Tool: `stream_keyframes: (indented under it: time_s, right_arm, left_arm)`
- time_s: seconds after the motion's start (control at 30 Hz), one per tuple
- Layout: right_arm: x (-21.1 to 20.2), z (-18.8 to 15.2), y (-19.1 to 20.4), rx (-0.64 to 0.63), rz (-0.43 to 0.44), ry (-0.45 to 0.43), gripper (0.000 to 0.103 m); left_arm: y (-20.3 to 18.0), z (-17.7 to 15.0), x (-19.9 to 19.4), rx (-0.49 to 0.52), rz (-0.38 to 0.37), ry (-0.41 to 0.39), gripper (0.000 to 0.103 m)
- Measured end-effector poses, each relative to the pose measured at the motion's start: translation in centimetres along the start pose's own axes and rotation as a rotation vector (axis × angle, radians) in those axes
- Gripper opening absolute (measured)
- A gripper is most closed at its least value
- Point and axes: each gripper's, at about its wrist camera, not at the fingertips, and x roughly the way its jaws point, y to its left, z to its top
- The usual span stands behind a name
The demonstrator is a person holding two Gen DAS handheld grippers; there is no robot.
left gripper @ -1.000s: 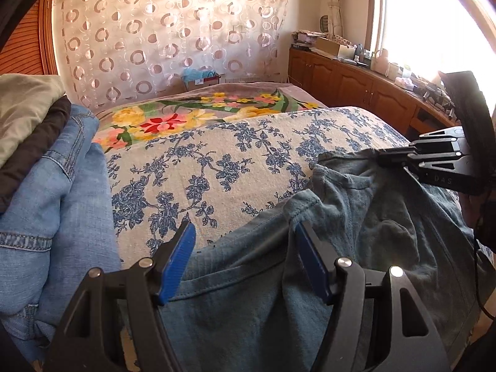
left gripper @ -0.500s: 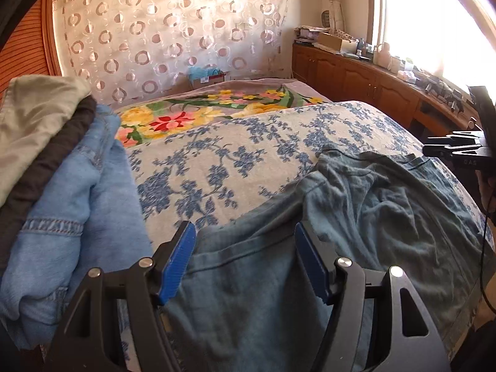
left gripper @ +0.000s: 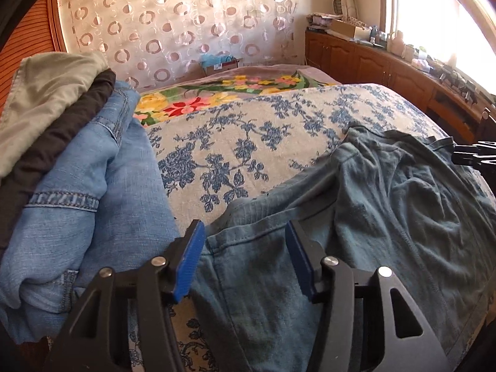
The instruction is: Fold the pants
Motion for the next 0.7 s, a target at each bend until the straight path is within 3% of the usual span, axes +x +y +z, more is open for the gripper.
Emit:
stream_keyframes:
  time_s: [0.2, 0.37, 0.53, 0.7]
  right_arm:
    - [-0.2, -0.7, 0.6, 0.003, 0.014, 0.002, 0.038]
    - [-0.3, -1.1, 0.9, -0.002, 0.011, -0.002, 0.041]
    - [-0.2, -1.6, 1.4, -0.022, -0.01, -0.014, 0.042]
    - [-0.2, -1.8, 1.6, -0.022, -0.013, -0.025, 0.043]
  left_arm:
    - [0.3, -0.4, 0.5, -0.016, -0.032, 0.02, 0.037]
    - [0.3, -0.3, 0.1, -0.022, -0.03, 0.001, 0.009]
    - [2.0, 0.0, -1.0, -0.094, 0.021, -0.054, 0.007]
    - [2.2, -0.1, -0.8, -0.08, 0.036, -0.047, 0.007]
